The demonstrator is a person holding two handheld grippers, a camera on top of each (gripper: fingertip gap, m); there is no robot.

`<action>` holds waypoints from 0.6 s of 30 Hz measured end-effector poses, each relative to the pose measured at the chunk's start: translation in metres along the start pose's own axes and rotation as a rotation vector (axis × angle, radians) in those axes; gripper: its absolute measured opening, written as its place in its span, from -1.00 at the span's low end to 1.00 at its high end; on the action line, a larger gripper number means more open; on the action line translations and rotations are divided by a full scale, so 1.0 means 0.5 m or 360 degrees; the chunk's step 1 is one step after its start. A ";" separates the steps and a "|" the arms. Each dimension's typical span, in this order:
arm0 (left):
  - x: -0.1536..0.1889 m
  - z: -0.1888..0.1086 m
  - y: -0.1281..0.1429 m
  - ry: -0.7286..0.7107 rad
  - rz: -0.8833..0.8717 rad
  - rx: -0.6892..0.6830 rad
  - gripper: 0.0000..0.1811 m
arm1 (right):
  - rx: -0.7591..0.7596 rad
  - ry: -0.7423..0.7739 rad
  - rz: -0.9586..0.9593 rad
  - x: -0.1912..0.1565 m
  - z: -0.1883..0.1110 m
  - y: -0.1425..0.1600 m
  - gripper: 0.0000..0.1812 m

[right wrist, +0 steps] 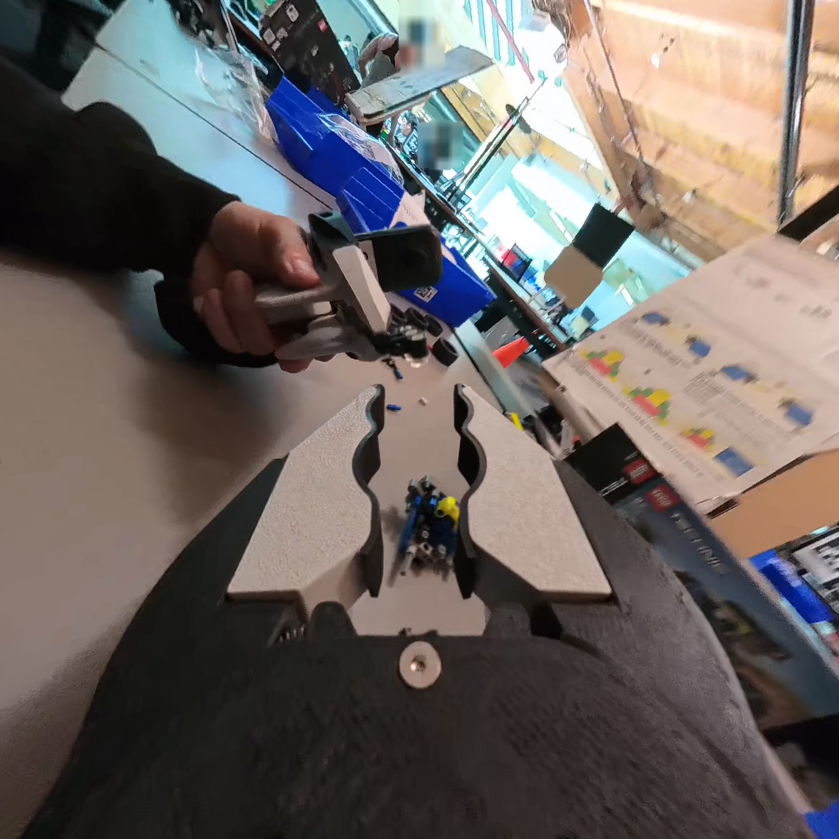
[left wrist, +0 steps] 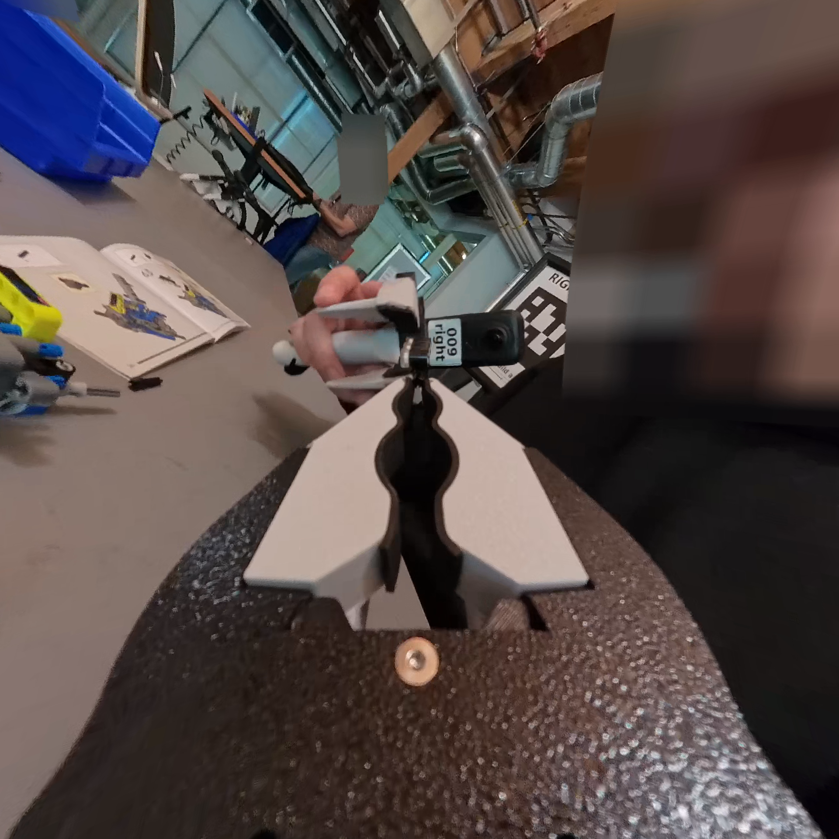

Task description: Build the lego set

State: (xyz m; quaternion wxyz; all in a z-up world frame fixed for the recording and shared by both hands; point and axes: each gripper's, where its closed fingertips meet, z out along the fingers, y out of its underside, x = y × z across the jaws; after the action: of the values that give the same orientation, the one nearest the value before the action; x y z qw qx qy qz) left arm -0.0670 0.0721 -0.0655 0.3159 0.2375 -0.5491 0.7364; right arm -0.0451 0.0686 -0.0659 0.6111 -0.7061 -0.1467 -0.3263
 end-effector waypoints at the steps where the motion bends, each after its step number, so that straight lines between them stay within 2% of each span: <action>1: 0.000 0.001 0.005 -0.0001 -0.0020 -0.0024 -0.99 | 0.0015 0.0009 -0.0056 0.000 -0.003 -0.007 -0.70; 7: 0.004 0.006 0.021 0.0023 -0.0088 -0.0105 -0.99 | 0.0050 -0.0051 -0.0193 -0.011 -0.013 -0.025 -0.75; 12: 0.005 0.006 0.023 0.0029 -0.0112 -0.0113 -0.99 | 0.0029 -0.0100 -0.0252 -0.021 -0.014 -0.029 -0.91; 18: -0.001 0.003 0.025 -0.0008 -0.0120 -0.0128 -0.99 | 0.0014 -0.0149 -0.0261 -0.029 -0.014 -0.025 -0.93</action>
State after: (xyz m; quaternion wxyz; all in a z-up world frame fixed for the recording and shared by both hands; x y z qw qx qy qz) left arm -0.0759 0.0680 -0.0735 0.3515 0.2470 -0.5696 0.7007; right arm -0.0654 0.0674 -0.0655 0.5780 -0.7035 -0.2338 -0.3412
